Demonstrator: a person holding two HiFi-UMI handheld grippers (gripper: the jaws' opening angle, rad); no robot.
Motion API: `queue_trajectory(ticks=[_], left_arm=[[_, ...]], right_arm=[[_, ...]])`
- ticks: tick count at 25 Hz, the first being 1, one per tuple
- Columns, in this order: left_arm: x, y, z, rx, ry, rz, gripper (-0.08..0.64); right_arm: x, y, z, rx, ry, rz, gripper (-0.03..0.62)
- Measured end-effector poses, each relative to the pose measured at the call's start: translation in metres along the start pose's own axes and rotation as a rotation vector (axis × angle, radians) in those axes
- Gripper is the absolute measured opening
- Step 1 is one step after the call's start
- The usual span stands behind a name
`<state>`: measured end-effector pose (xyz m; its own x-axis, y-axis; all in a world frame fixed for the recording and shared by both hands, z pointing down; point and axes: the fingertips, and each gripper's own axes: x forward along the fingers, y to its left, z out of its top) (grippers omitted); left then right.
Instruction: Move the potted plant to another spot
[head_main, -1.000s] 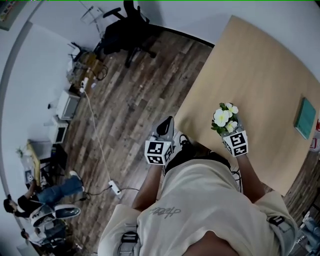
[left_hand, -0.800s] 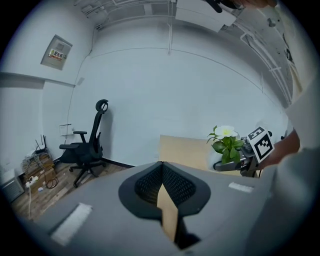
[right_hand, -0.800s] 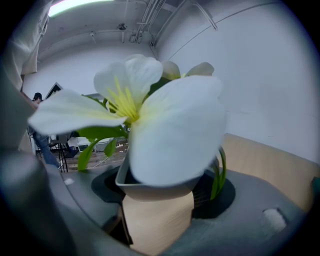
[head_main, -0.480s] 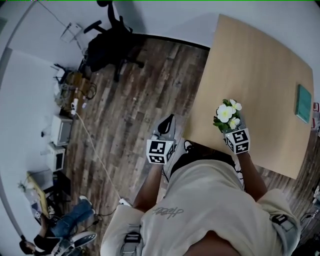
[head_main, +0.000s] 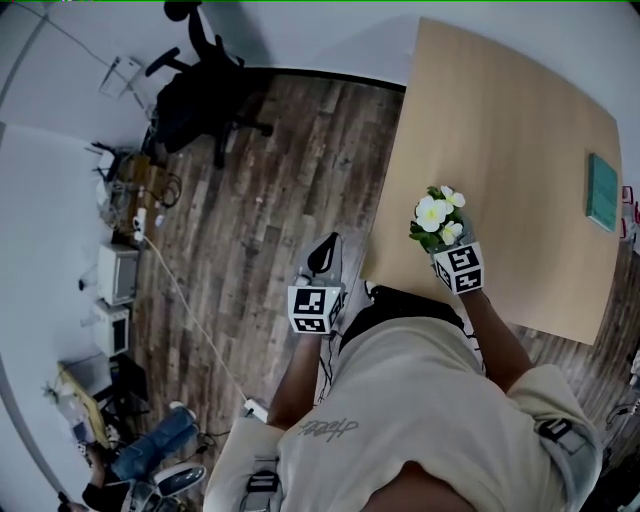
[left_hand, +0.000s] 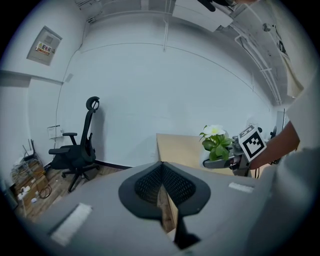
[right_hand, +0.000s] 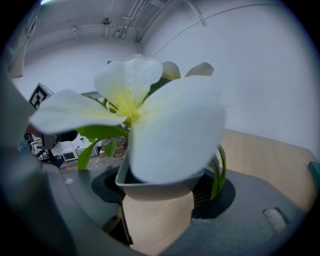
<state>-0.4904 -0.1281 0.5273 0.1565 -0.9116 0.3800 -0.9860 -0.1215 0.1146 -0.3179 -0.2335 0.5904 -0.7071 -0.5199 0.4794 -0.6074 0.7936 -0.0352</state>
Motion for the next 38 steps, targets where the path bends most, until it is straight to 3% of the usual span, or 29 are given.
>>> queue_trajectory(ticks=[13, 22, 38], left_arm=[[-0.005, 0.03, -0.011, -0.031, 0.094, 0.127, 0.018], [0.025, 0.031, -0.028, -0.043, 0.157, 0.109, 0.018], [0.049, 0.026, -0.025, -0.045, 0.175, 0.095, 0.018]], right_arm=[[0.074, -0.041, -0.033, 0.062, 0.04, -0.02, 0.347], [0.109, -0.075, -0.047, 0.058, 0.057, -0.058, 0.348], [0.116, -0.079, -0.061, -0.011, 0.062, -0.041, 0.348]])
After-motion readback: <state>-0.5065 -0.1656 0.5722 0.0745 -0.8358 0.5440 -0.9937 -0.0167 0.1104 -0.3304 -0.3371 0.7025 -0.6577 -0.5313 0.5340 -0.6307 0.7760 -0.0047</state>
